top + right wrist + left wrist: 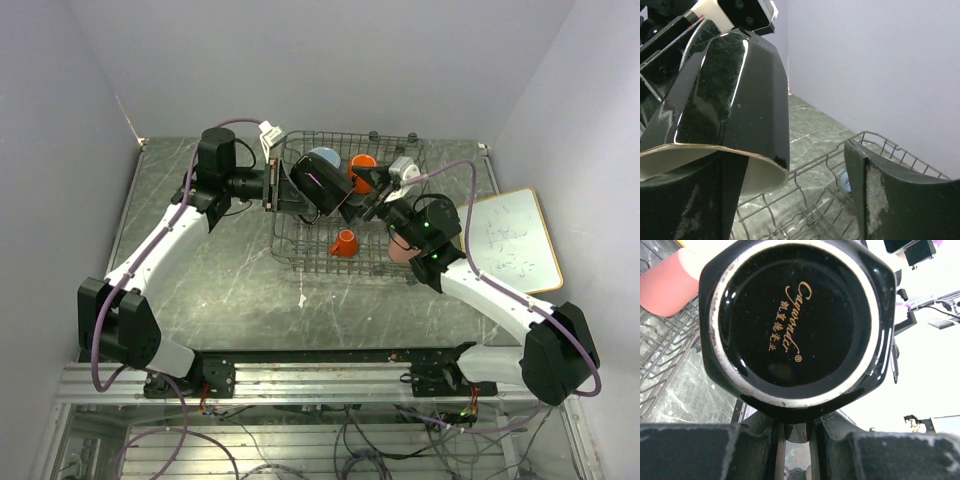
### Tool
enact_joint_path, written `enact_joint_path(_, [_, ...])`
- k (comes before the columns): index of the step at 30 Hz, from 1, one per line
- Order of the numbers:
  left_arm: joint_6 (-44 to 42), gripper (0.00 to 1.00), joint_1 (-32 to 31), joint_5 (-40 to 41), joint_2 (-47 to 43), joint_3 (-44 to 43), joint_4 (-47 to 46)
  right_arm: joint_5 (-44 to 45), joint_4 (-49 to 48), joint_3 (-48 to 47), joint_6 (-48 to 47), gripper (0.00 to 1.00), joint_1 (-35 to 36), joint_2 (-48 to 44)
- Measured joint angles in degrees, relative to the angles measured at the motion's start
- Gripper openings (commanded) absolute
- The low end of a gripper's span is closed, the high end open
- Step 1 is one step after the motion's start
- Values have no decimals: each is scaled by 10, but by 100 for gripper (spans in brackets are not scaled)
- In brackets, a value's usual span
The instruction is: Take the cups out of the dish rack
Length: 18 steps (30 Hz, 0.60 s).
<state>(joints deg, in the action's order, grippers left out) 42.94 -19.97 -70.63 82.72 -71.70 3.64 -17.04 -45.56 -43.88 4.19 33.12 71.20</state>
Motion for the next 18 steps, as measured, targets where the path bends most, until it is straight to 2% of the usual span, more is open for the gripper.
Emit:
enact_joint_path(2, [2, 7, 0, -4, -1, 0, -3, -6, 0, -3, 1, 51, 0, 0])
enact_joint_path(6, [5, 10, 0, -7, -3, 4, -8, -27, 8, -15, 0, 2, 0, 0])
enact_joint_path(7, [5, 16, 0, -6, -3, 4, -8, -33, 14, -21, 2, 0, 0, 0])
enact_joint_path(9, [-8, 35, 5, -3, -3, 1, 14, -39, 28, -31, -1, 0, 0, 0])
enact_joint_path(10, [-26, 46, 11, 2, -3, -8, 47, -40, 48, -42, -2, 0, 1, 0])
enact_joint_path(12, [-92, 59, 20, 19, -1, -35, 123, -31, 86, -57, 4, 0, 4, 0])
enact_joint_path(15, [-222, 68, 52, 97, 8, -134, 271, 9, 186, -83, 25, 0, 5, -1])
enact_joint_path(16, [-263, 75, 63, 132, 7, -162, 304, 26, 229, -96, 29, 0, 5, -1])
enact_joint_path(17, [-301, 91, 74, 172, 0, -182, 330, 48, 280, -113, 34, 0, 4, 2])
enact_joint_path(18, [-325, 98, 80, 202, -12, -187, 340, 68, 326, -132, 39, 0, 4, 8])
